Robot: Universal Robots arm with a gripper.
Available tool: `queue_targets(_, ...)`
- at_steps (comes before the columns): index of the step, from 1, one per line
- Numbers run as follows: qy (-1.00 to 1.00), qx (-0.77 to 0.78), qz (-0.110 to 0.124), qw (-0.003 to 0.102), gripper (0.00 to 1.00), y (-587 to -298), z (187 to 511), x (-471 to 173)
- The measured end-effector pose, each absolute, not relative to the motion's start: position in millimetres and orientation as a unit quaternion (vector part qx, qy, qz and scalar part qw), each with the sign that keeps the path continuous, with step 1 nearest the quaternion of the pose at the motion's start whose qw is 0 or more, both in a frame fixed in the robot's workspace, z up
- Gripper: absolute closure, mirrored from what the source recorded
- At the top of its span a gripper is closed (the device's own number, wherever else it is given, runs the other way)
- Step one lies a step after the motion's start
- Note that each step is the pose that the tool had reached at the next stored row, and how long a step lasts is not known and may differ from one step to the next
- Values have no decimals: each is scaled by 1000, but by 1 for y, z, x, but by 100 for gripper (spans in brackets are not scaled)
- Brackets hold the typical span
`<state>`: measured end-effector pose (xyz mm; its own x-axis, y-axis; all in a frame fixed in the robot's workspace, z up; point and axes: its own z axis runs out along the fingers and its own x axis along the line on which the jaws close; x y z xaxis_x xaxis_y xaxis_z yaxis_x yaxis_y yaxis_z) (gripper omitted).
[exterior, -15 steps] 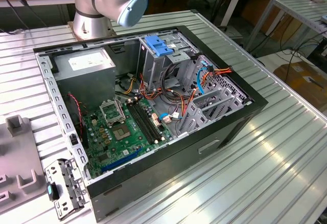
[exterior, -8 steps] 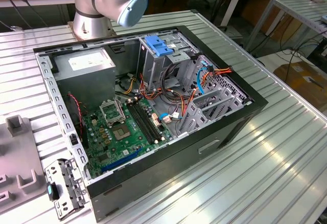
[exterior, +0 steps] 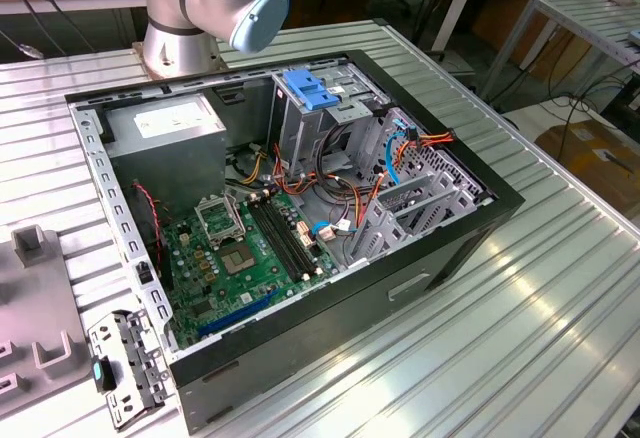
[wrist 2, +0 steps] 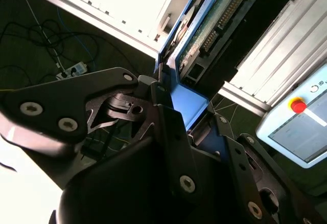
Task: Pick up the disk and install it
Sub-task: 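Pick up the disk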
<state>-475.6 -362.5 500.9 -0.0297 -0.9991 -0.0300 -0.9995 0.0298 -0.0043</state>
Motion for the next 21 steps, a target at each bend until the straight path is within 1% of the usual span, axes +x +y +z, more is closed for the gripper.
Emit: queue_targets(21,717,-696,9,12,63,-363,501,-457)
